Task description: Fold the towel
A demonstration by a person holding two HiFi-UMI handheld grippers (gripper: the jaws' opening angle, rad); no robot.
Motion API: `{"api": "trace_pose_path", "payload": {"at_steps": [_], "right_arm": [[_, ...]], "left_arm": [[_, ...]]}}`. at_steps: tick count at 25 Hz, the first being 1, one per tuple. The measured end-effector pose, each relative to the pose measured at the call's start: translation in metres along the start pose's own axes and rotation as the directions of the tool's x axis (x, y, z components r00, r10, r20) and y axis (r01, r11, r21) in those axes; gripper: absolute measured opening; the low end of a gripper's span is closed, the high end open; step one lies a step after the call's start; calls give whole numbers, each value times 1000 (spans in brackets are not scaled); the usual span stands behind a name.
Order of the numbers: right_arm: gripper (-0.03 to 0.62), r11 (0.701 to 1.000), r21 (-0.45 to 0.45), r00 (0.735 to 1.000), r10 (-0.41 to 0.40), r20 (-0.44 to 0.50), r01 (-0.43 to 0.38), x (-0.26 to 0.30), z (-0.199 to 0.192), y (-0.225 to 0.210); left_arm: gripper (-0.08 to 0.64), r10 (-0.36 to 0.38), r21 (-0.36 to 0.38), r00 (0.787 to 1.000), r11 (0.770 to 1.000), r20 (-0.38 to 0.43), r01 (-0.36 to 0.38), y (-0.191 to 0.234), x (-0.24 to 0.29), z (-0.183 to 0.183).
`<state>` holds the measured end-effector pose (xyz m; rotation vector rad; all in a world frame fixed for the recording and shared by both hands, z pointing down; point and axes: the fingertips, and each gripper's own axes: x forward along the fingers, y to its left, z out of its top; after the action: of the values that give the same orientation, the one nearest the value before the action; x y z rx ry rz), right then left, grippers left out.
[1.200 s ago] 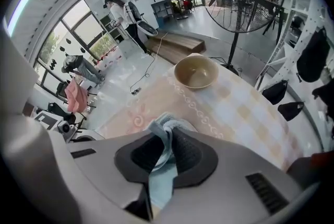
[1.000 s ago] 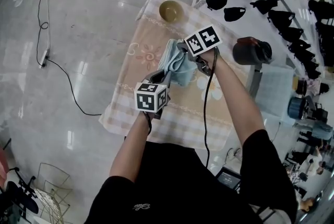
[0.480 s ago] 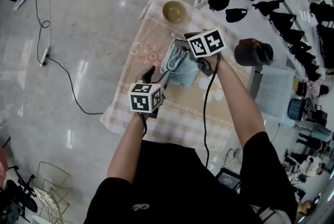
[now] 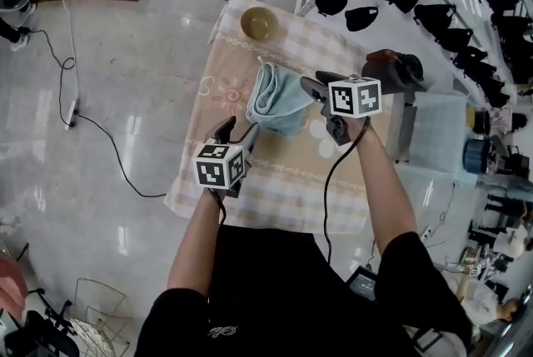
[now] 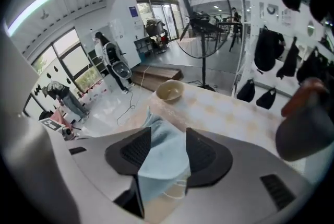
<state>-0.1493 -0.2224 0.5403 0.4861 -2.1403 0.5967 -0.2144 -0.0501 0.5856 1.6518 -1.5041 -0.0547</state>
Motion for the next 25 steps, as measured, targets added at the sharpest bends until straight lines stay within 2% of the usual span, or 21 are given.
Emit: {"api": "trace_pose_path", "payload": {"at_steps": [3,6,9,11,13,15,21,25], "right_arm": [[210,994,105,999,-32,-17,34,-8,-34,-23],[210,975,222,999,-18,-27,24,-5,-62,-35],[210,945,327,1000,4,-8,-2,5,-75,-41],[209,932,362,1000,24,6,-25,10,-73,-40],[190,933,356,998,54,20,-58,12,-63,-32],[141,941,326,996,83,42,-92,16,-47,-17],[140,950,259,985,161,67,-173,45,5,26],[141,943,275,982,180,56,-188,66,22,39]], "left_arm": [[236,1,12,1000,1000,-15,-1,-4,2,-5],[236,8,28,1000,1000,-23,-8,-5,2,-9],[236,18,53,999,998,-47,-15,-4,2,-14],[236,23,54,998,998,-53,-21,-4,3,-17],[236,30,48,998,998,-50,-28,-3,2,-19],[236,37,41,998,999,-42,-35,-2,-1,-18],[236,55,29,998,998,-9,-54,2,-16,-12],[236,78,4,997,997,14,-78,7,-30,-11]]}}
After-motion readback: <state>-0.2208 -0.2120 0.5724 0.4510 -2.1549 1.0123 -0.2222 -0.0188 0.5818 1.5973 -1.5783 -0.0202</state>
